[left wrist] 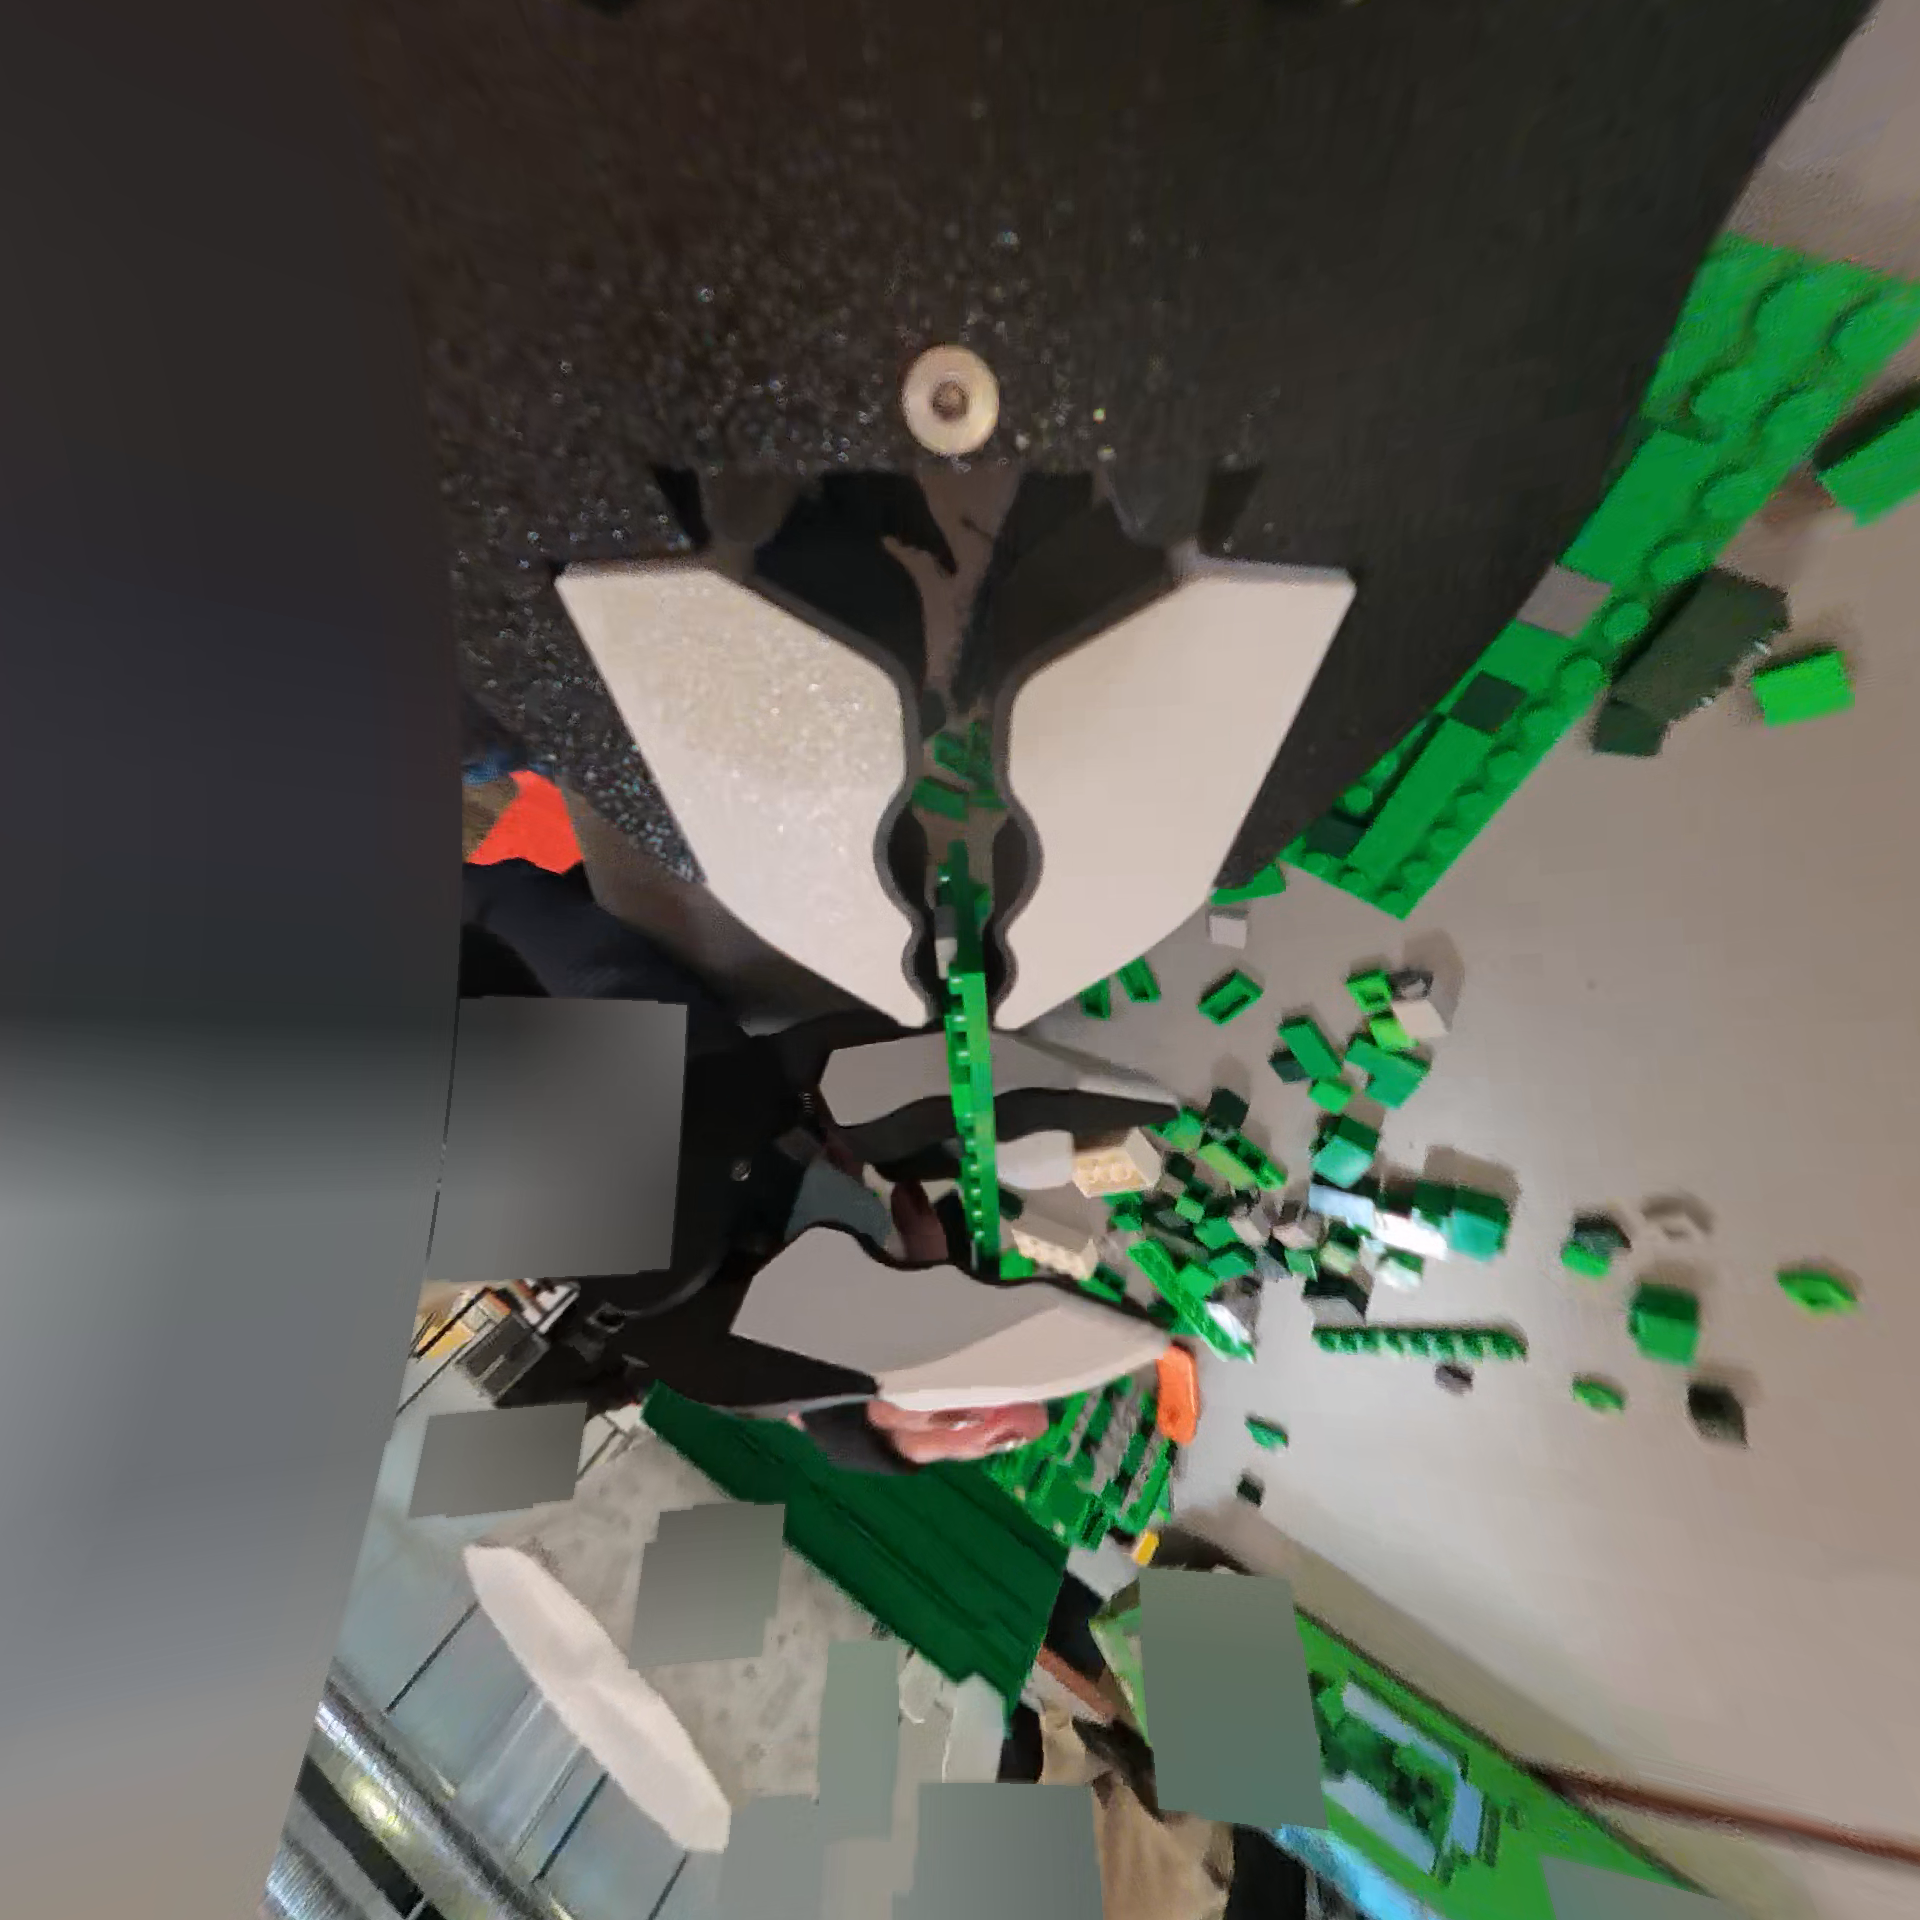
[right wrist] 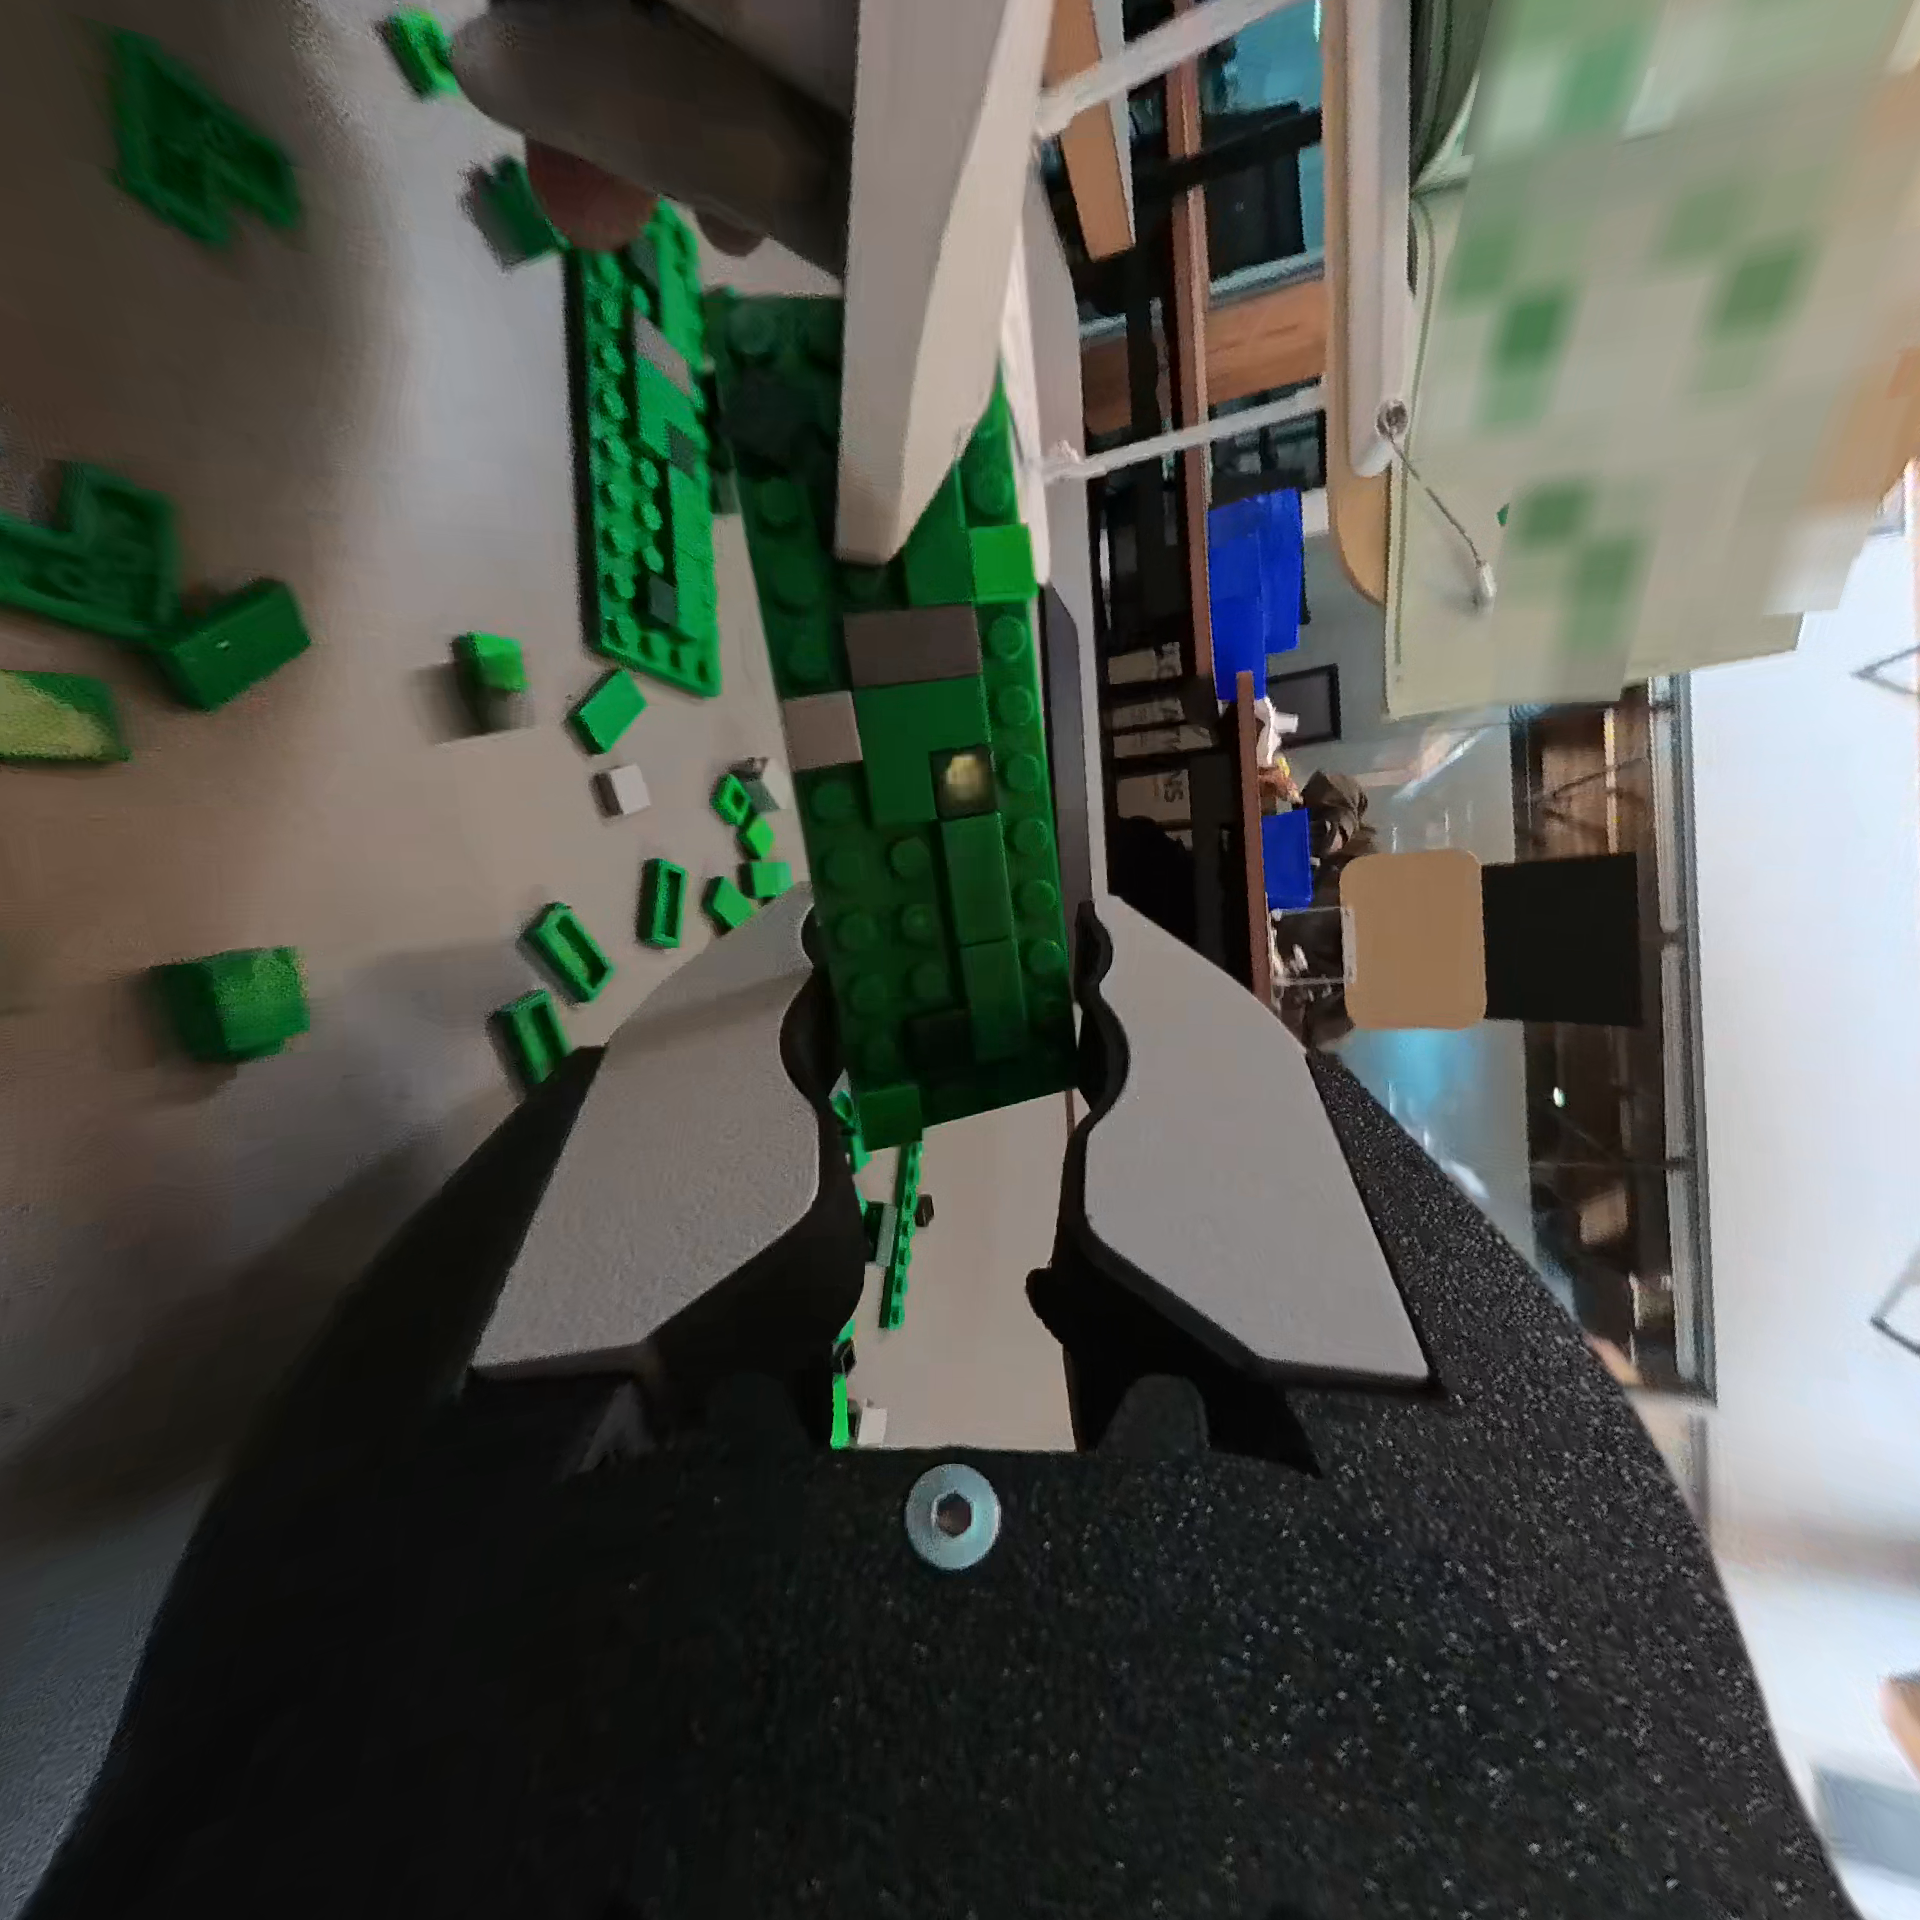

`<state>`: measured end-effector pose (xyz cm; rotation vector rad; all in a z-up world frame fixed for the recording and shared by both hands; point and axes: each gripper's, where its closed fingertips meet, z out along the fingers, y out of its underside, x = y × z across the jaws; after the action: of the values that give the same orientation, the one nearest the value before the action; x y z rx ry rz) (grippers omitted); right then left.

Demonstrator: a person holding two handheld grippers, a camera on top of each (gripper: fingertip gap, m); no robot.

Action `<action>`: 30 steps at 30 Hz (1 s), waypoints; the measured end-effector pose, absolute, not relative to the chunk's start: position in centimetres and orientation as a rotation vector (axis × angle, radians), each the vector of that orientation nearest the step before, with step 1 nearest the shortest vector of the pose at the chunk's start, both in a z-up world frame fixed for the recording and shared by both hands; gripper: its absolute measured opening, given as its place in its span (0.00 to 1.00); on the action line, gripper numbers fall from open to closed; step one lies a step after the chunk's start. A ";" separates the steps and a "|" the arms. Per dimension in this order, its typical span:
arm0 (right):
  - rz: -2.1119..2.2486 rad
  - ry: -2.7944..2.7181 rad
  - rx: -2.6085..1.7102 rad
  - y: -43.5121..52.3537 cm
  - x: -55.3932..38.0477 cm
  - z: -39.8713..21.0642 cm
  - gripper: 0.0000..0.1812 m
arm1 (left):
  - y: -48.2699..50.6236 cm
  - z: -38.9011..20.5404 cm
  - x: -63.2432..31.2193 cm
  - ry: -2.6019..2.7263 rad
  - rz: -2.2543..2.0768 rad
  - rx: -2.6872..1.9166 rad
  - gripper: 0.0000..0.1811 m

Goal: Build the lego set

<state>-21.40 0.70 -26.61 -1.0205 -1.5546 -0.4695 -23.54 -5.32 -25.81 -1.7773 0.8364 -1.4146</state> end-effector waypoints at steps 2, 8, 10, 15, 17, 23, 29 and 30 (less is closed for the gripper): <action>-0.522 -1.486 -1.068 1.7 -20.8 -26.1 0.23 | -5.0 -24.9 -23.8 0.828 -1.369 -1.697 0.07; -0.575 -1.344 -1.189 3.9 -19.1 -26.3 0.22 | -1.7 -23.7 -27.1 0.635 -1.059 -1.615 0.20; -0.572 -1.319 -1.185 3.9 -19.2 -26.3 0.12 | -0.8 -23.2 -28.3 0.594 -0.905 -1.575 0.20; -0.534 -1.335 -1.130 3.4 -20.2 -26.5 0.04 | 0.0 -23.5 -29.3 0.657 -0.486 -1.550 0.19; -0.526 -1.350 -1.137 3.5 -20.3 -27.0 0.04 | -0.1 -23.7 -28.9 0.715 -0.357 -1.523 0.16; -0.567 -1.304 -0.962 2.7 -20.6 -24.8 0.04 | -0.4 -24.6 -27.7 0.840 -0.186 -1.501 0.14; -0.635 -1.286 -0.689 0.0 -22.7 -22.7 0.03 | -0.6 -23.9 -27.5 0.929 0.119 -1.388 0.22; -0.637 -1.295 -0.655 -0.4 -23.1 -22.7 0.03 | -0.6 -23.8 -27.2 0.948 0.173 -1.358 0.23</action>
<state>-23.14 -0.38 -22.75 -0.6552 -1.2946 -0.6368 -27.23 -0.61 -23.75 -1.3576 0.9481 0.1735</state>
